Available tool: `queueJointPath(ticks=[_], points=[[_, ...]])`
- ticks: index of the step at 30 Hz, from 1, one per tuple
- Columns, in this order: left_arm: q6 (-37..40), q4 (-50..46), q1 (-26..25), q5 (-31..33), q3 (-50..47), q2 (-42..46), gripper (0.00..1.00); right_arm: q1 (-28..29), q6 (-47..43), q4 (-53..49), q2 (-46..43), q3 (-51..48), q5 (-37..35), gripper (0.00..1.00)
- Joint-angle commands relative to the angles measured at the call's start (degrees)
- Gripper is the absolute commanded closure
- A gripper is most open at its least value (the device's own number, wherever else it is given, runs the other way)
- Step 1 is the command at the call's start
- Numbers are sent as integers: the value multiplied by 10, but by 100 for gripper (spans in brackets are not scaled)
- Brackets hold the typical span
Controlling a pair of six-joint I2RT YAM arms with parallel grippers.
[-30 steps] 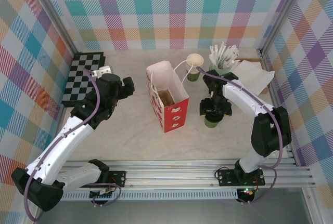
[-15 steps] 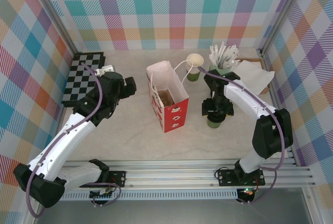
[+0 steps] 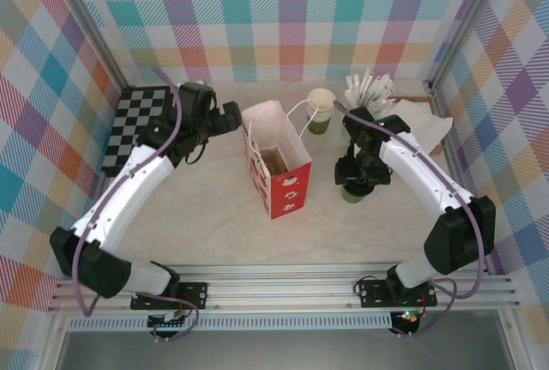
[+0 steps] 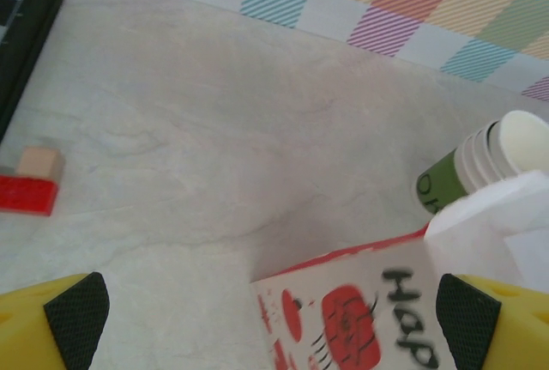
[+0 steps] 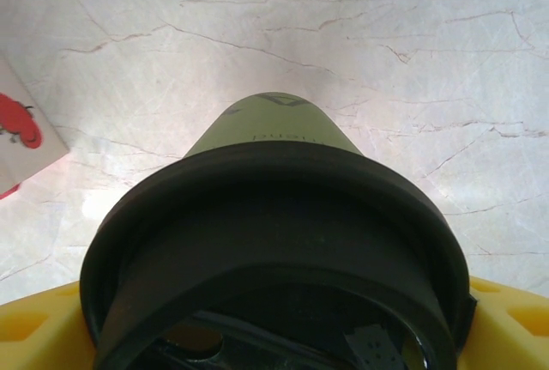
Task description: Pack the takeout coffee
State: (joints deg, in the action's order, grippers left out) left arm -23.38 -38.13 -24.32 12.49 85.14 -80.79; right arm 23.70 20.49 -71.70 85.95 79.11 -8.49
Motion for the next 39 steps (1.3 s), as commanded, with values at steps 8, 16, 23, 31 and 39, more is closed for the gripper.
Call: queueJointPath(ticks=[8,16,23,31,39], points=[[265,-84,43,-234,218,-190,10,4,-13,-74,-58,72,11,47],[372,-167,43,-334,335,-278,24,4,12,-93,-82,79,7,47],[370,-186,42,-336,347,-303,61,8,19,-132,-86,157,43,49],[314,-155,31,-331,329,-289,86,55,22,-181,-69,316,58,49],[275,-158,10,-337,335,-296,95,119,31,-197,-38,462,70,50]])
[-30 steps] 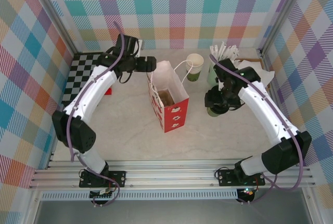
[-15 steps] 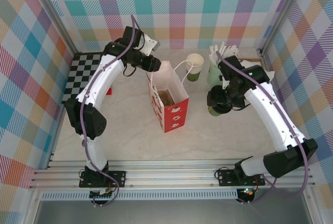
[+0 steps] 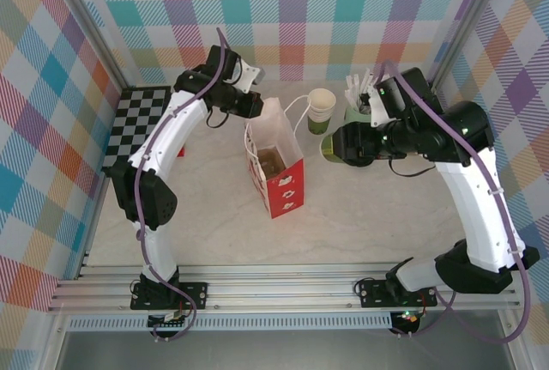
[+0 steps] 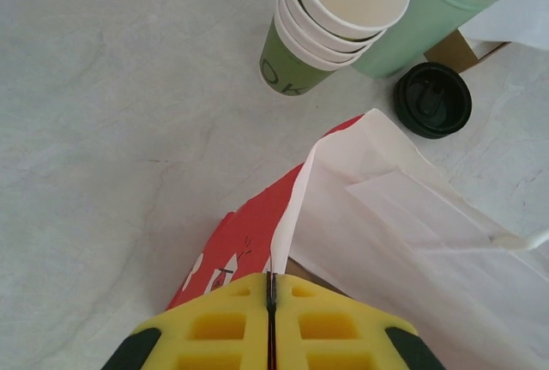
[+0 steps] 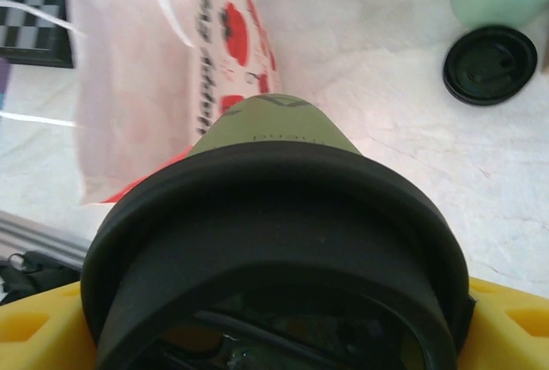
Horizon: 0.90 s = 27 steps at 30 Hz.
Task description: Pack the takeout coffee
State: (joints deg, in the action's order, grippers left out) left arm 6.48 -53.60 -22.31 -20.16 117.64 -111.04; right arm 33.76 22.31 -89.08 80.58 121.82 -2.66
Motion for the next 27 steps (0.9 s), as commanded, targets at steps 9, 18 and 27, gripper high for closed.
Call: queueJointPath(ticks=[9,18,27], points=[[-97,-7,-39,32,10,11,100,90,-8,12,83,125,47,50],[-149,-12,-56,32,6,15,97,129,4,22,168,140,-10,51],[-128,-48,-37,129,-3,78,43,143,14,19,226,159,-40,51]])
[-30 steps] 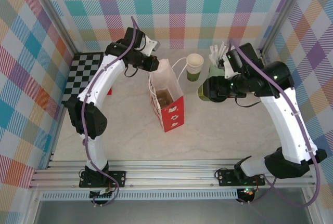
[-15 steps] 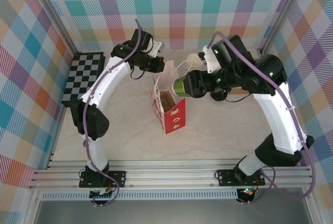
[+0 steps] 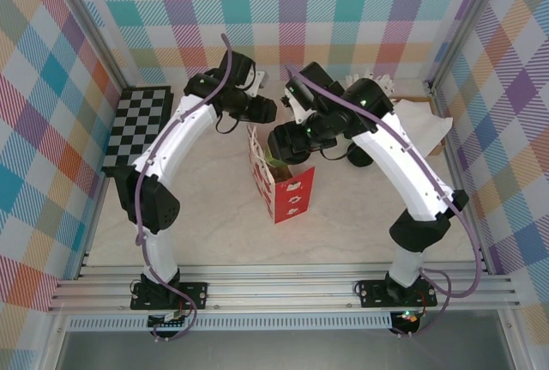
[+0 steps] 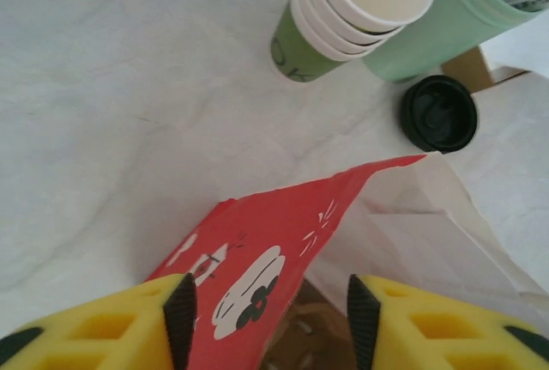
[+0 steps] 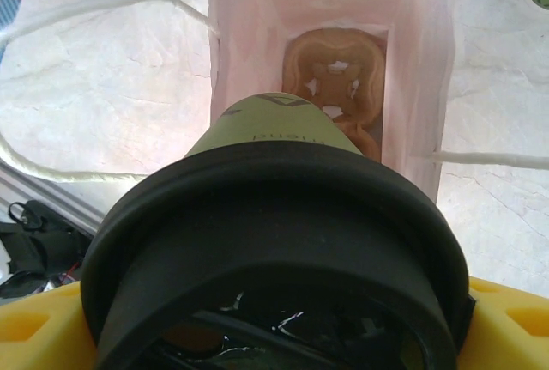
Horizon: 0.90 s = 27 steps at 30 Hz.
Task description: Pack the takeout coffee
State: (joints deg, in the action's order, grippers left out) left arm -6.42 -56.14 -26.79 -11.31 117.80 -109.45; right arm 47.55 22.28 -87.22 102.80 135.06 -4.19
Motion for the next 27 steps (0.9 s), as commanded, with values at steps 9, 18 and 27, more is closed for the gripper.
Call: queueJointPath(ticks=[9,18,27], points=[[-79,29,17,23,-123,200,20,20,35,-36,63,70,-68,51],[-236,110,13,-81,-250,340,16,20,24,-46,91,71,-72,50],[-262,146,9,-160,-286,359,16,21,23,-52,98,71,-72,50]])
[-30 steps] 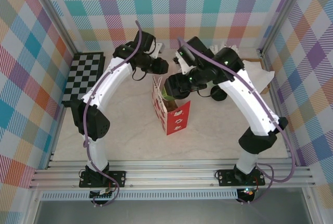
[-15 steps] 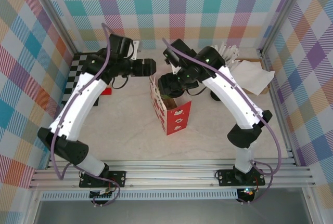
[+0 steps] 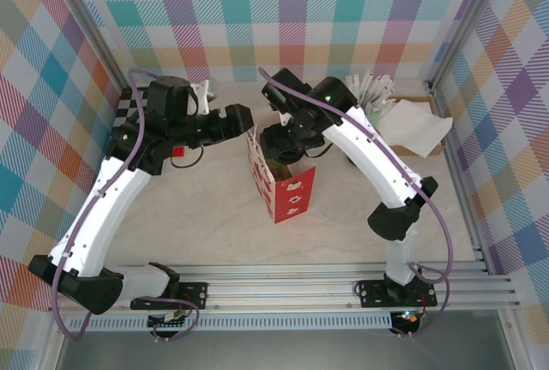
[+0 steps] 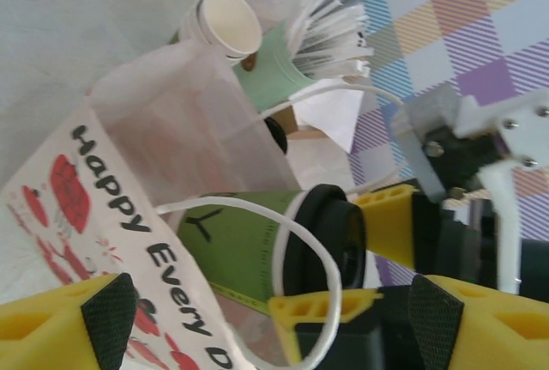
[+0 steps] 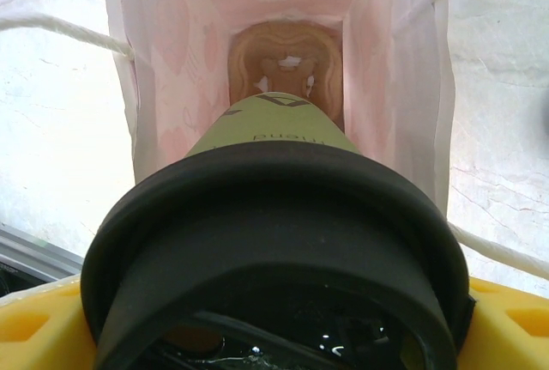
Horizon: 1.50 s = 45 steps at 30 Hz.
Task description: Pack the takeout coffee
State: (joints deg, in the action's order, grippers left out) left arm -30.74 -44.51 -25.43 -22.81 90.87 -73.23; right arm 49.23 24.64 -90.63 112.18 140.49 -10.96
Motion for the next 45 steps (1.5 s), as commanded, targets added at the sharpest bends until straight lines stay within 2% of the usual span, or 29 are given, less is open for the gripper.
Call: queueJointPath(ticks=[1,5,8,9,14,18,21,29,35,39,45], points=[[-19,30,-6,-47,-19,-7,16,4,0,-20,4,16,-4,50],[-8,23,-11,-60,-17,-24,19,4,2,-24,4,16,-3,50],[-1,22,-13,-67,-16,-34,26,4,3,-23,5,15,2,50],[1,19,-13,-60,-17,-36,30,4,3,-24,6,15,3,50],[15,-26,-12,30,-12,-27,67,5,3,-27,10,15,3,50],[16,-24,-13,32,-38,-9,89,6,6,-26,11,15,9,50],[13,-19,-13,25,-57,1,100,7,10,-13,13,12,28,50],[15,-18,-13,26,-60,-1,100,10,13,-7,34,6,43,50],[32,-35,-11,32,-60,7,100,7,12,-31,33,-11,2,49],[37,-24,-7,14,-76,23,100,5,14,-47,27,-10,-33,49],[26,27,-11,-46,-108,42,100,6,14,-56,42,-12,-21,49]])
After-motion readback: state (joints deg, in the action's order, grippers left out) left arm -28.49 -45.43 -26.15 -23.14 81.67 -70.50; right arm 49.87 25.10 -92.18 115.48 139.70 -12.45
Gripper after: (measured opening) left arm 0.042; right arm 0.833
